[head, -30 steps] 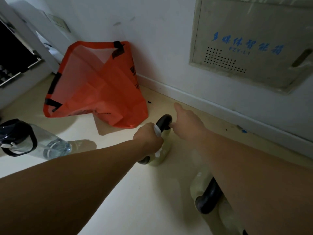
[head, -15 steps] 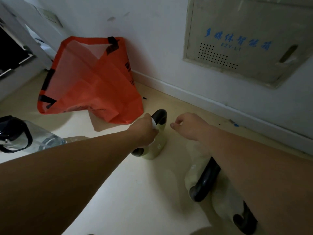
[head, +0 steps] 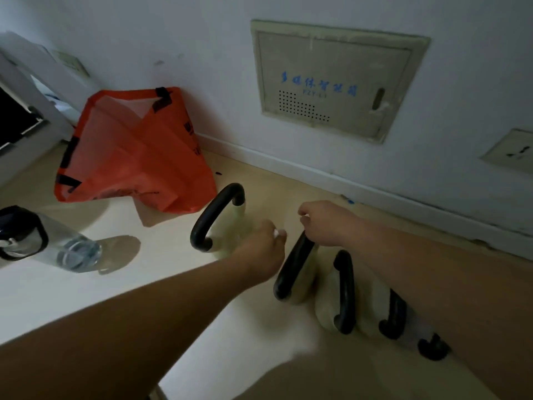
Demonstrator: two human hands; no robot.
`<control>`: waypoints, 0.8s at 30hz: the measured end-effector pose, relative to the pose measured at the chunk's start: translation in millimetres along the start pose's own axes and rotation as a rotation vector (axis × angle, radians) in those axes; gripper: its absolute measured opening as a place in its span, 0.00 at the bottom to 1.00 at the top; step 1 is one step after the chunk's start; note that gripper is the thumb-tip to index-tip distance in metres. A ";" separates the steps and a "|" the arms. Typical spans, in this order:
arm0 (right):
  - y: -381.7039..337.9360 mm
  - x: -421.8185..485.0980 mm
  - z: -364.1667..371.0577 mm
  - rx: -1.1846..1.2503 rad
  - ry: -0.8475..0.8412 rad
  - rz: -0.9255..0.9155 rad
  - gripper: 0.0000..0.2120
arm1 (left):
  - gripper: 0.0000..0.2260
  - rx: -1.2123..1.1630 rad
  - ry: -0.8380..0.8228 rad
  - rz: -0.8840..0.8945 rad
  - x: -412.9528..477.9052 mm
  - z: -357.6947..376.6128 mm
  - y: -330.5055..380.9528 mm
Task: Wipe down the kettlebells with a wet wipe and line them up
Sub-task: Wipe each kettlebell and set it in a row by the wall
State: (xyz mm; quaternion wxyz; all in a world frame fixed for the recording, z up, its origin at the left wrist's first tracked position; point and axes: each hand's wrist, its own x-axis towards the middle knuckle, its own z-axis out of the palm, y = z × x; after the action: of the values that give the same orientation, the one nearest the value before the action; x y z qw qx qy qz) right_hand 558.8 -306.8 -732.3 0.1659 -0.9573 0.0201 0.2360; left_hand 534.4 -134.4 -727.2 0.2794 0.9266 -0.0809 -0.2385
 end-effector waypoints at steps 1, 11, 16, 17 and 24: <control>2.3 -3.5 -4.1 -0.024 -0.049 0.006 0.15 | 0.15 -0.080 0.009 -0.047 -6.0 13.8 1.2; 31.7 1.2 21.0 -0.030 -0.044 -0.025 0.23 | 0.14 -0.199 0.131 -0.106 -22.8 90.6 -5.2; 38.3 22.5 38.6 0.004 0.044 -0.047 0.20 | 0.13 -0.114 0.158 -0.113 6.6 96.6 -15.1; 37.8 25.0 38.8 -0.037 0.018 -0.045 0.19 | 0.12 -0.120 0.154 -0.114 10.4 97.2 -16.3; -2.4 -1.1 53.3 -0.161 0.051 -0.031 0.16 | 0.09 -0.304 0.092 -0.123 -16.8 85.3 -45.7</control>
State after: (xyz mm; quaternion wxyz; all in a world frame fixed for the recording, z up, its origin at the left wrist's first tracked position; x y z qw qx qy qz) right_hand 534.4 -287.2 -775.5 0.0915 -0.9734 -0.0092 0.2098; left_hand 478.9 -132.5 -808.2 0.4045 0.8868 0.0256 -0.2220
